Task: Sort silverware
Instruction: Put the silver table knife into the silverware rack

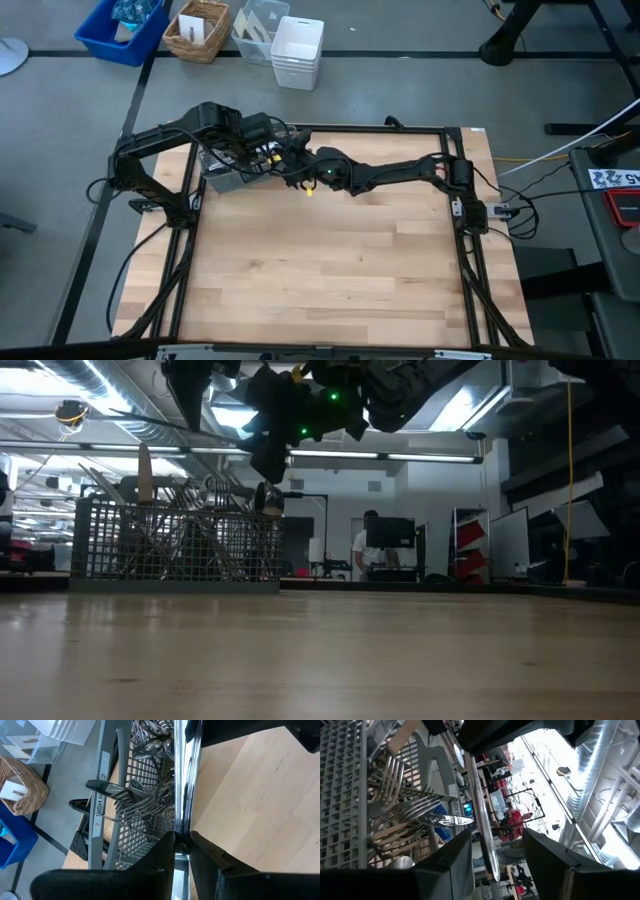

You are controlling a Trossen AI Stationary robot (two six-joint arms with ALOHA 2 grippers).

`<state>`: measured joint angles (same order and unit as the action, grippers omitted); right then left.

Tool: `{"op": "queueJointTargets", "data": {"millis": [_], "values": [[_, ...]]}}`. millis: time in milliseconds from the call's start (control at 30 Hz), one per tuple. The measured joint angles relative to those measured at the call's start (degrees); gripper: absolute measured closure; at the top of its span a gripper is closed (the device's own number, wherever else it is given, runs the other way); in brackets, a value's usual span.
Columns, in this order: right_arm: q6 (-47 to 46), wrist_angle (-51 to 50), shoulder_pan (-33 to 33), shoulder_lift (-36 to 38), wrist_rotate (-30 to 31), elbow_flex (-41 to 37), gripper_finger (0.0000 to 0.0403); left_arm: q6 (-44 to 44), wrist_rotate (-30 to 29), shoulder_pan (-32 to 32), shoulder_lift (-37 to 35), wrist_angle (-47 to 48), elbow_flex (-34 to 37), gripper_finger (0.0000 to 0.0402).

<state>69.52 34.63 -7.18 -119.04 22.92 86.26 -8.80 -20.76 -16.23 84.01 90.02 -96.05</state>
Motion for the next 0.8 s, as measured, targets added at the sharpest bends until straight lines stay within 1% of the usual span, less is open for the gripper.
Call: {"op": "queueJointTargets", "data": {"millis": [400,800], "values": [[0.04,-1.61,-2.35,0.04,-1.55,-0.02,0.0226,-0.17,0.01,0.0,0.02,0.0,0.0,0.0359],[-0.08,-1.88,-2.6,-0.17,-2.62,-0.02,0.0226,0.23,0.01,0.0,0.04,0.0,0.0,0.0359]]}}
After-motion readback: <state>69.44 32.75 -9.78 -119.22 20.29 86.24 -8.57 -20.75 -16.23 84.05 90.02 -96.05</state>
